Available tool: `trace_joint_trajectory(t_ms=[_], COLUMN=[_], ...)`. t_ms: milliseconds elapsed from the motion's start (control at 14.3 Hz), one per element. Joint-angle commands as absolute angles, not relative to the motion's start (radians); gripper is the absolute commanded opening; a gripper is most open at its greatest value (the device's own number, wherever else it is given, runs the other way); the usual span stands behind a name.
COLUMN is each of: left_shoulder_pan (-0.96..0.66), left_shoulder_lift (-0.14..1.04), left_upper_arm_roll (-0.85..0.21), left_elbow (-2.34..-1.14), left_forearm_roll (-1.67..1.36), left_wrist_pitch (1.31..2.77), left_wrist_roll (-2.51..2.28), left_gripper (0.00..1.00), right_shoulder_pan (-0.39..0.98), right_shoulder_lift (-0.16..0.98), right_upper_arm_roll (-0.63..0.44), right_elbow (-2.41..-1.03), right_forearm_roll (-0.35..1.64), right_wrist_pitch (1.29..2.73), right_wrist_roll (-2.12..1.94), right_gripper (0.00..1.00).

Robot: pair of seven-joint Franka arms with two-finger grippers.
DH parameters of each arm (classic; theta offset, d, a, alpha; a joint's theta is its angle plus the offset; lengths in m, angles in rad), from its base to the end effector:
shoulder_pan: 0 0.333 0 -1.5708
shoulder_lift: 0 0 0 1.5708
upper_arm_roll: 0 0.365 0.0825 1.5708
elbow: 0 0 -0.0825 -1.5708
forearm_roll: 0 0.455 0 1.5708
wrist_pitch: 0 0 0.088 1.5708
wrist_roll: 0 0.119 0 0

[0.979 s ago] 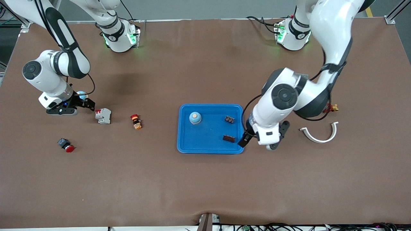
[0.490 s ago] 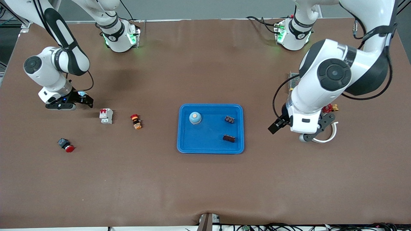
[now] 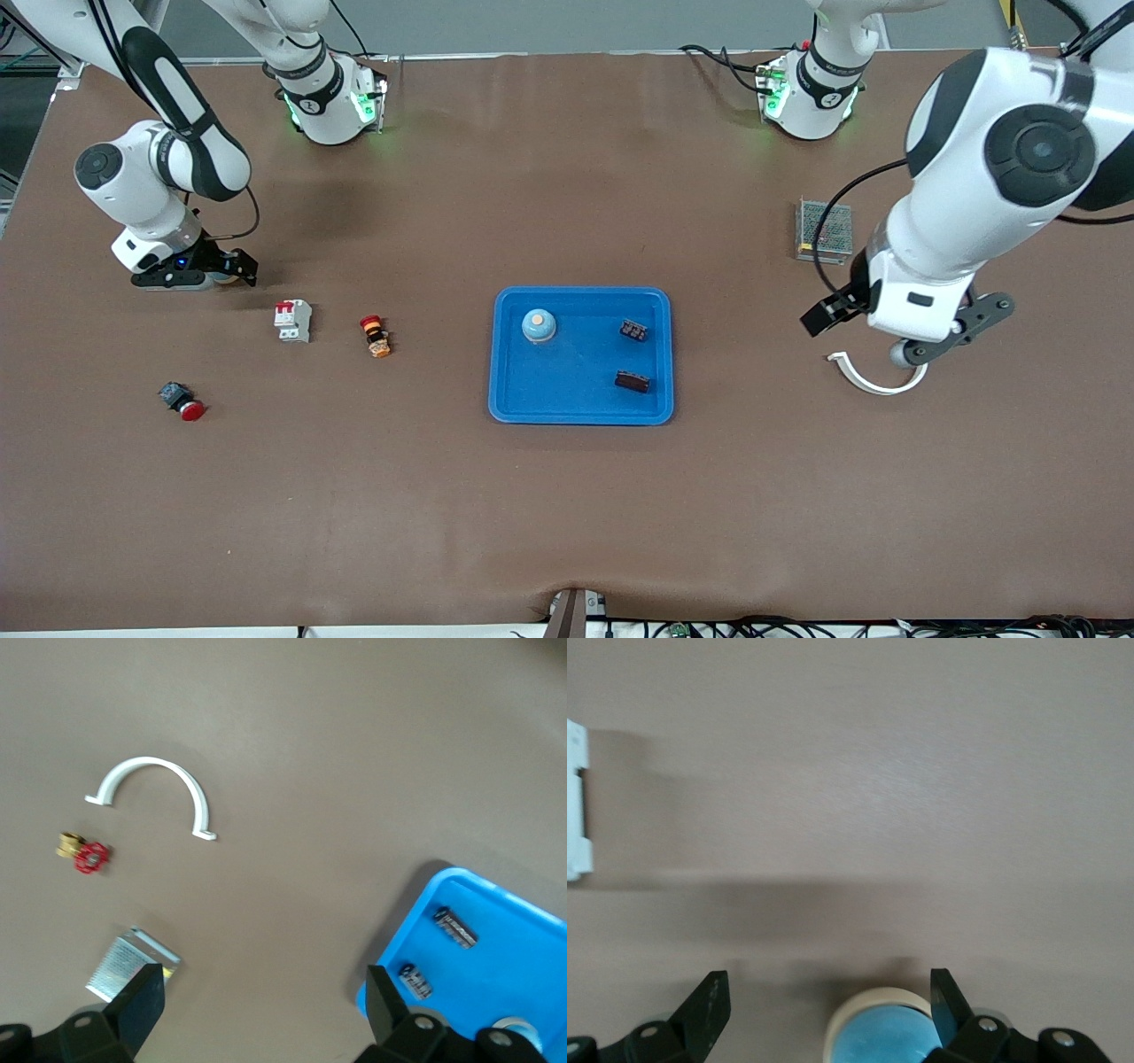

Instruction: Place electrolytic capacitor and blue bell in tray

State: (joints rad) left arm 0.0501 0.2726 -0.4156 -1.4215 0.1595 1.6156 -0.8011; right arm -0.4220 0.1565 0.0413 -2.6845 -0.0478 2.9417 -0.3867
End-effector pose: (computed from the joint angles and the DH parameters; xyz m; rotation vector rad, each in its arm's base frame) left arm 0.6845 -0.2033 0.5766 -2.9970 -0.6618 0.0293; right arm 0.4205 -0.1641 0.1610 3.0945 0.0798 0.1419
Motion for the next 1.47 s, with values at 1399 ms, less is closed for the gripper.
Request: trace_joint_trajectory(t_ms=[1399], left_shoulder_pan=[0.041], left_shoulder_lift=[0.032], left_upper_arm_roll=[-0.19], left_elbow=[-1.555], left_forearm_roll=[0.043], left_wrist_pitch=[1.494], left_wrist_roll=[-0.189], left_gripper=[1.0], right_shoulder_pan=[-0.555], right_shoulder_lift=[0.209], right_upper_arm_roll=[0.067], right_elbow=[-2.684], right_forearm_roll=[-0.045], right_wrist_pitch=[2.959], right_wrist_roll=[-0.534], right_gripper=[1.0])
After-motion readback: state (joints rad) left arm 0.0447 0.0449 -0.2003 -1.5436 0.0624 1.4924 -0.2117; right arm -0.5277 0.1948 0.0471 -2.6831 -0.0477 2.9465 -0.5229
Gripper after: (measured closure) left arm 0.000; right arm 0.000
